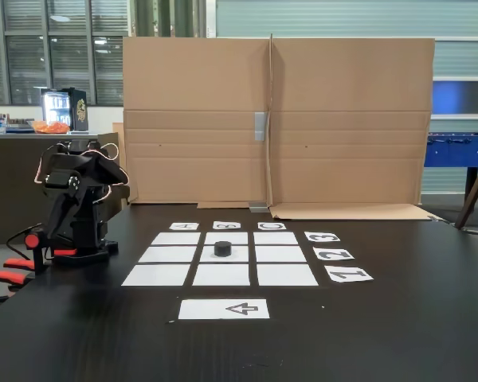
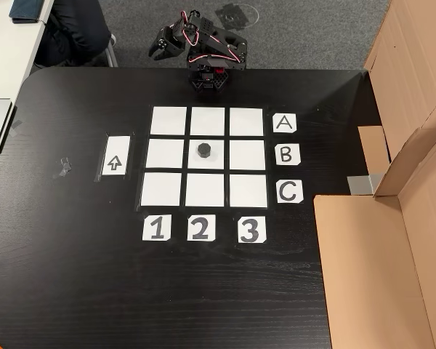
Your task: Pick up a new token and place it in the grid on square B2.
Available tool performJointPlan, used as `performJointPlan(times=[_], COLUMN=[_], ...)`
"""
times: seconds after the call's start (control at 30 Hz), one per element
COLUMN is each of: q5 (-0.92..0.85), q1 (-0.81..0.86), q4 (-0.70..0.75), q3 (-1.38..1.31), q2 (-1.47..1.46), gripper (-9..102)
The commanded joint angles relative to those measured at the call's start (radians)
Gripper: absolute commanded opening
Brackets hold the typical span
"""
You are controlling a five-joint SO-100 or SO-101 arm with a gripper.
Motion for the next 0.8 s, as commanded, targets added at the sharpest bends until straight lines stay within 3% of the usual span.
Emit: performJointPlan(times=[0.0, 0.77], q5=[0.005, 0.005], q1=[-0.011, -0.012], q4=[-0.012, -0.008], q3=[0.005, 0.023], q2=[0.015, 0.032], gripper=[3, 1])
